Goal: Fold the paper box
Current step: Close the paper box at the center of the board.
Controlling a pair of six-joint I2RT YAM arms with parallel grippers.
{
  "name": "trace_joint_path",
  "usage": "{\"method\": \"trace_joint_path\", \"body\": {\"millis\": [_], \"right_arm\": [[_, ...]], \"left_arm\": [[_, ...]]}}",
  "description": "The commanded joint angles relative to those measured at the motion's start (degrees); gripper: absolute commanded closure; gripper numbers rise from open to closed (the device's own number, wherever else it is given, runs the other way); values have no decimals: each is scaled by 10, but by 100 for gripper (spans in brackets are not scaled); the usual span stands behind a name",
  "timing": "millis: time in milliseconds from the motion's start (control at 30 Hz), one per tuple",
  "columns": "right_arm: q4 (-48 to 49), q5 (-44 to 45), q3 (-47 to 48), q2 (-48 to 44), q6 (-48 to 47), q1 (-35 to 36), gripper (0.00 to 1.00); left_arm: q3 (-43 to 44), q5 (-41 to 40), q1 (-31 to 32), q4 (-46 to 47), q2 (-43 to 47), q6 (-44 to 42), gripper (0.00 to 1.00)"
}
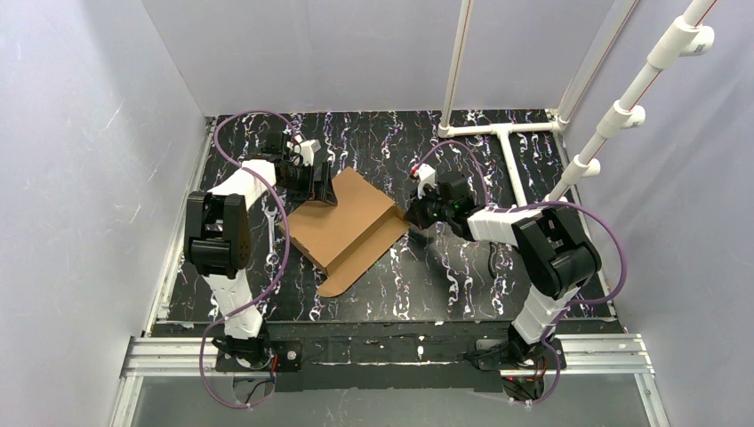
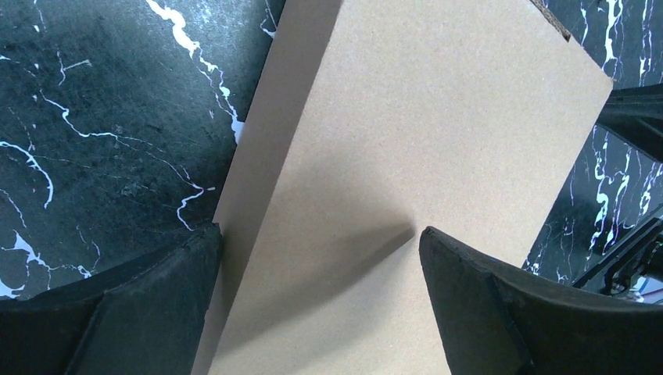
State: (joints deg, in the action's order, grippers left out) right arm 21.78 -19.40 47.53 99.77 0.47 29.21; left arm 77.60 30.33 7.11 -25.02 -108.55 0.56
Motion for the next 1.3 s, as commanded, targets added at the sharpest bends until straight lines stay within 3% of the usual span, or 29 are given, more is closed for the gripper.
{"method": "trace_joint_path", "body": {"millis": [0,700,1267], "right_arm": [[-25,2,28,-12,-3,-1,99],[-186,-2,130,22,-132,20,99],[-262,84,199,54,-135,24,99]], "left_arm": [[11,42,4,-27,-7,-24,6],[25,91,4,-44,-18,-33,6],[19,98,12,-45,-22,-28,6]]}}
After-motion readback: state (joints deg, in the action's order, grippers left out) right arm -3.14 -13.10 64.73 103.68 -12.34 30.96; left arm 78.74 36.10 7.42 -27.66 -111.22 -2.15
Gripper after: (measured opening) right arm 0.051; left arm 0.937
